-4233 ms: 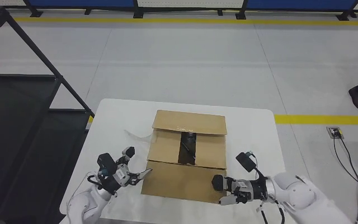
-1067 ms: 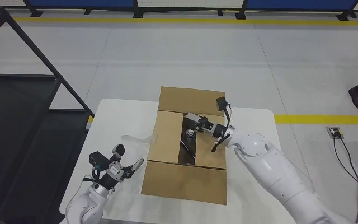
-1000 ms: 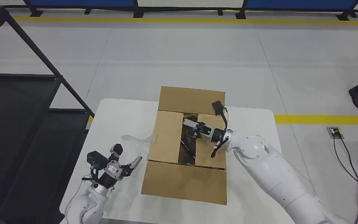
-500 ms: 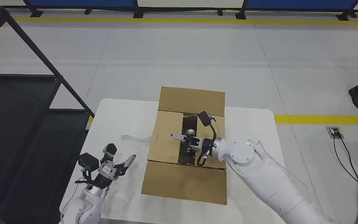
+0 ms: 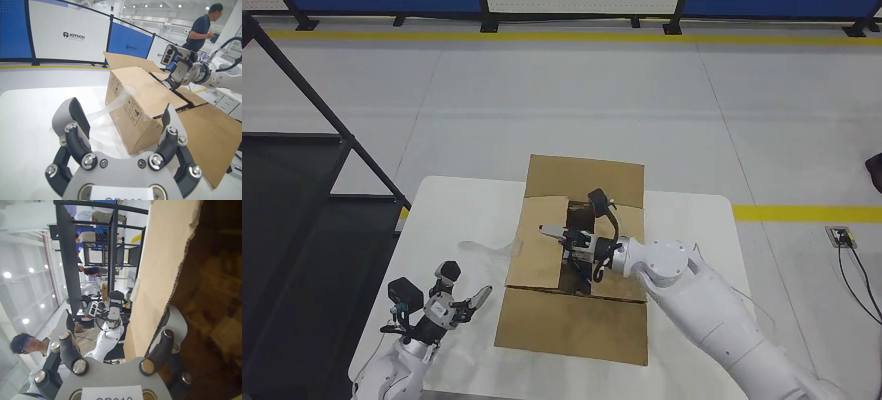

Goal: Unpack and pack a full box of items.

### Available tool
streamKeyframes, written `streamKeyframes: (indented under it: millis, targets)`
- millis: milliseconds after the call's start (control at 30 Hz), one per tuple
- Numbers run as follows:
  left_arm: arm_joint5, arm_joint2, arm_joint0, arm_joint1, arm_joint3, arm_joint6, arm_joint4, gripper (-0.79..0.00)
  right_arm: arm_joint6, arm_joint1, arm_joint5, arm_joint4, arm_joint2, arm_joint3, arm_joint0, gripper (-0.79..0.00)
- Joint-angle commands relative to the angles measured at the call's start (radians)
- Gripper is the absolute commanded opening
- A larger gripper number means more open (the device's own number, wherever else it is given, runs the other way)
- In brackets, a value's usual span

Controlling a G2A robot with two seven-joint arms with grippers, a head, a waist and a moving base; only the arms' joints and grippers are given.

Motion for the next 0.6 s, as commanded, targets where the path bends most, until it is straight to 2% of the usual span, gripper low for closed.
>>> streamKeyframes:
  millis: [0, 167, 400, 567]
  targets:
    - [-0.003, 0.002, 0.004, 0.001, -0.019, -0.001, 0.018, 0.000, 0.012, -0.003, -0.008, 0.015, 0.009, -0.009, 0.000, 0.000]
    - [0.012, 0.016, 0.016, 0.003, -0.084, -0.011, 0.085, 0.000, 0.001, -0.015, -0.027, 0.015, 0.016, -0.053, -0.002, 0.000]
    - [0.040, 0.044, 0.024, 0.002, -0.141, -0.019, 0.130, 0.000, -0.085, -0.047, -0.067, -0.012, -0.006, -0.088, 0.003, 0.000]
    - [0.148, 0.072, 0.002, -0.009, -0.144, -0.040, 0.097, 0.000, -0.097, -0.078, -0.107, -0.008, -0.031, -0.067, 0.021, 0.000]
